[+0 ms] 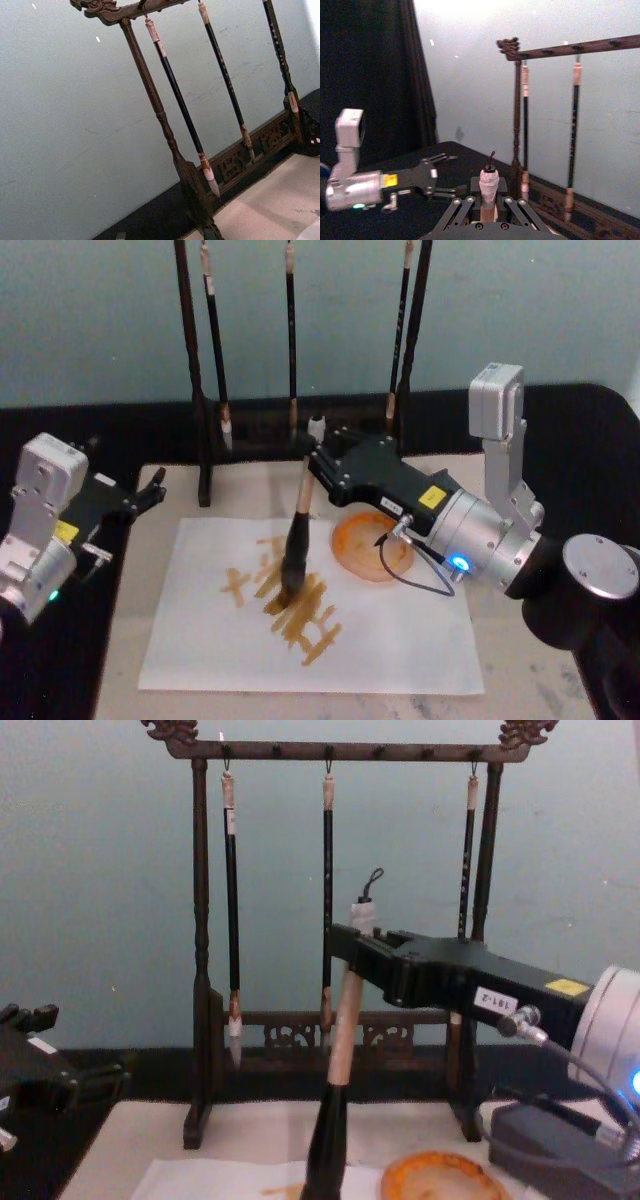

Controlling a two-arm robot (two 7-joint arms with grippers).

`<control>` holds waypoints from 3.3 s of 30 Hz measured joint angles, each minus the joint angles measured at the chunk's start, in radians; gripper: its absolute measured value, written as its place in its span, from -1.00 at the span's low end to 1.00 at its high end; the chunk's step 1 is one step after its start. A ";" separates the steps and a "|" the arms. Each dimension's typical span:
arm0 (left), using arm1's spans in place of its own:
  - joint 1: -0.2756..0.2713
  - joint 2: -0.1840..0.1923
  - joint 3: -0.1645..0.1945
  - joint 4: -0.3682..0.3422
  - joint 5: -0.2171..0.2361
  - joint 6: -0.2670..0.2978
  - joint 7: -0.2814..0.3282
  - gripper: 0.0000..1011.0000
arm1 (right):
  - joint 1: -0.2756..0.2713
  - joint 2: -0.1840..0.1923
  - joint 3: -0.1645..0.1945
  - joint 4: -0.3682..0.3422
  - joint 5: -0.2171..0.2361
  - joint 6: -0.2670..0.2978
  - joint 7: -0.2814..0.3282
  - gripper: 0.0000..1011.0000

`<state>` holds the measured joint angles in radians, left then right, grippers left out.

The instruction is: Pick up the brush from the inkstone, write on the paper, then place the brush back to its original position.

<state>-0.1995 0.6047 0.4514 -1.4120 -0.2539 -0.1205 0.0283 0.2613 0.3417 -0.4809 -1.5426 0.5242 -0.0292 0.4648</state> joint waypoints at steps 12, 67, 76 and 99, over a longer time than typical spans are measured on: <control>0.000 0.000 0.000 0.000 0.000 0.000 0.000 1.00 | 0.021 -0.031 0.029 0.050 -0.035 -0.011 -0.051 -0.65; 0.000 0.000 0.000 0.000 0.000 0.000 0.000 1.00 | -0.049 0.000 0.131 -0.085 -0.019 -0.024 -0.079 -0.65; 0.000 0.000 0.000 0.000 0.000 0.000 0.000 1.00 | -0.063 -0.010 0.160 -0.121 0.058 0.024 -0.082 -0.65; 0.000 0.000 0.000 0.000 0.000 0.000 0.000 1.00 | -0.166 -0.064 0.477 -0.107 0.677 0.310 -0.269 -0.65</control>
<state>-0.1995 0.6047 0.4514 -1.4120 -0.2539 -0.1205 0.0283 0.0949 0.2776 -0.0039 -1.6497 1.2008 0.2813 0.1958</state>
